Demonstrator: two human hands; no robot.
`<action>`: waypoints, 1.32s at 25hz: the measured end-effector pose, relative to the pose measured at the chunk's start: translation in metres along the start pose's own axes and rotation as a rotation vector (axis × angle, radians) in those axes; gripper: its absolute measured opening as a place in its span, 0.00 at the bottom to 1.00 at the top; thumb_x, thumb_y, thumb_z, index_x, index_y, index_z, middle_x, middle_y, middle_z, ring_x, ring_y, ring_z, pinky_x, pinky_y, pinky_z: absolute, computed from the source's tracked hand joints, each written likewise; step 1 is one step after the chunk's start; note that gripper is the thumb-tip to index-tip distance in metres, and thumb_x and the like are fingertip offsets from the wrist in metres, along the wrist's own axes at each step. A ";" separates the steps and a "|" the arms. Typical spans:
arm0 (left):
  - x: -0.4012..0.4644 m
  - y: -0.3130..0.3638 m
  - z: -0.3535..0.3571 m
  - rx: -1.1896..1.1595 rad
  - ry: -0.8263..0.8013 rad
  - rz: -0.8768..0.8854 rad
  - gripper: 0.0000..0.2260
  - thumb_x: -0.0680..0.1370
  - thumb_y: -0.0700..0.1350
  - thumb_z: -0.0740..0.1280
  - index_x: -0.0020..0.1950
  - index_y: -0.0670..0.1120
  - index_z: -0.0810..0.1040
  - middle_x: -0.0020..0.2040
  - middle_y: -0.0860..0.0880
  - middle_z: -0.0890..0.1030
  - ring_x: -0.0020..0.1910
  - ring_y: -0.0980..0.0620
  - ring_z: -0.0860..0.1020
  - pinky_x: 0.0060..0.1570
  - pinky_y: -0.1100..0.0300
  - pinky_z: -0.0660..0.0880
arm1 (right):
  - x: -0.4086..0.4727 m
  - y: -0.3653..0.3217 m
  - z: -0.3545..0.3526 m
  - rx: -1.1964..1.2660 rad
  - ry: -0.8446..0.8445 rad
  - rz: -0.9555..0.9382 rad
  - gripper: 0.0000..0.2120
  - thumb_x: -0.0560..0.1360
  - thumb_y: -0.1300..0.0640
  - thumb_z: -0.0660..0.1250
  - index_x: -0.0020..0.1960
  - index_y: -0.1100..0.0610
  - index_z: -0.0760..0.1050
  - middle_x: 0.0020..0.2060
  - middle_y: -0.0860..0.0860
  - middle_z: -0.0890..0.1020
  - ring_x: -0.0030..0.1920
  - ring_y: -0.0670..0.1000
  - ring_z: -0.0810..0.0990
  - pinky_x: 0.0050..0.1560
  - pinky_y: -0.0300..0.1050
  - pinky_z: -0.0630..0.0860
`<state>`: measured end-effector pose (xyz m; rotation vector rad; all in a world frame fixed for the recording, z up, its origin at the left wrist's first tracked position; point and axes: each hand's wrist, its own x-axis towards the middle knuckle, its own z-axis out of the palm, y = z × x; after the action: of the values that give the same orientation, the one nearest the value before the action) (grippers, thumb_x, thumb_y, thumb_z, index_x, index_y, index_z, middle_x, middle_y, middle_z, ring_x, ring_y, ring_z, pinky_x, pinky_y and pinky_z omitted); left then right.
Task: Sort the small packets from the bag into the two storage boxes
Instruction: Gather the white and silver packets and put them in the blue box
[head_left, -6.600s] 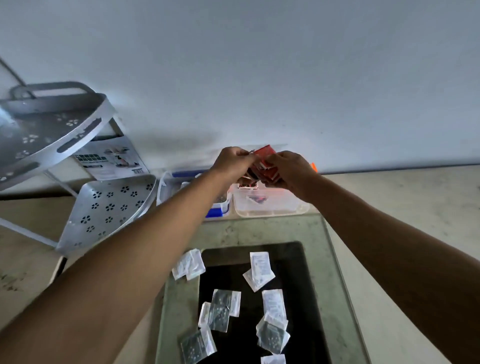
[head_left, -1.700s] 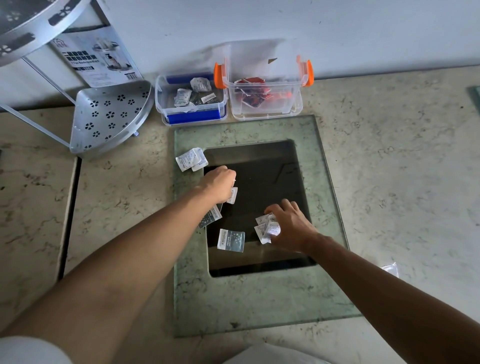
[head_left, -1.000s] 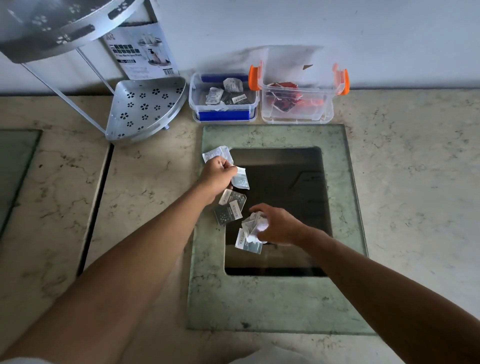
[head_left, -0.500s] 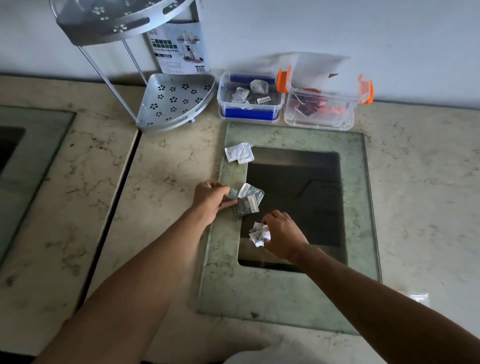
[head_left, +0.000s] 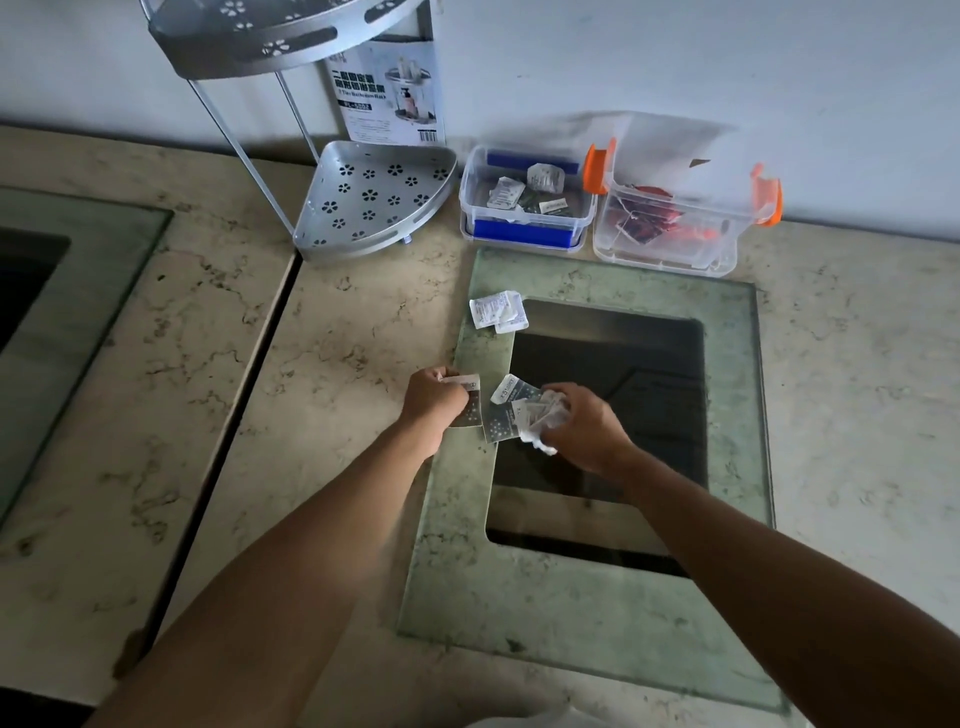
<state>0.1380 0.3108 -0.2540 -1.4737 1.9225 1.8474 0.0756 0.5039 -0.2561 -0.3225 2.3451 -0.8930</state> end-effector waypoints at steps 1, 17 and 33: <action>0.002 0.000 0.000 0.019 0.017 -0.001 0.17 0.70 0.29 0.57 0.38 0.46 0.80 0.33 0.46 0.80 0.29 0.51 0.78 0.24 0.67 0.71 | 0.009 -0.005 -0.004 -0.007 0.011 -0.009 0.27 0.66 0.62 0.72 0.65 0.55 0.77 0.52 0.52 0.83 0.50 0.52 0.82 0.50 0.45 0.81; -0.005 -0.027 0.012 0.770 -0.229 0.558 0.10 0.76 0.39 0.68 0.57 0.42 0.74 0.43 0.43 0.82 0.38 0.43 0.80 0.33 0.57 0.70 | 0.031 0.001 0.004 -0.172 -0.052 -0.010 0.21 0.67 0.58 0.75 0.58 0.56 0.75 0.53 0.52 0.79 0.49 0.51 0.80 0.45 0.44 0.81; 0.006 -0.006 0.026 1.153 -0.286 0.556 0.18 0.72 0.46 0.75 0.58 0.42 0.76 0.60 0.45 0.75 0.54 0.44 0.78 0.47 0.56 0.71 | 0.010 0.025 -0.014 0.353 -0.082 0.223 0.16 0.64 0.61 0.76 0.51 0.52 0.80 0.45 0.53 0.86 0.48 0.56 0.86 0.52 0.54 0.84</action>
<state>0.1253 0.3293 -0.2689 -0.3146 2.6019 0.6041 0.0594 0.5260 -0.2692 0.0461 2.0506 -1.1332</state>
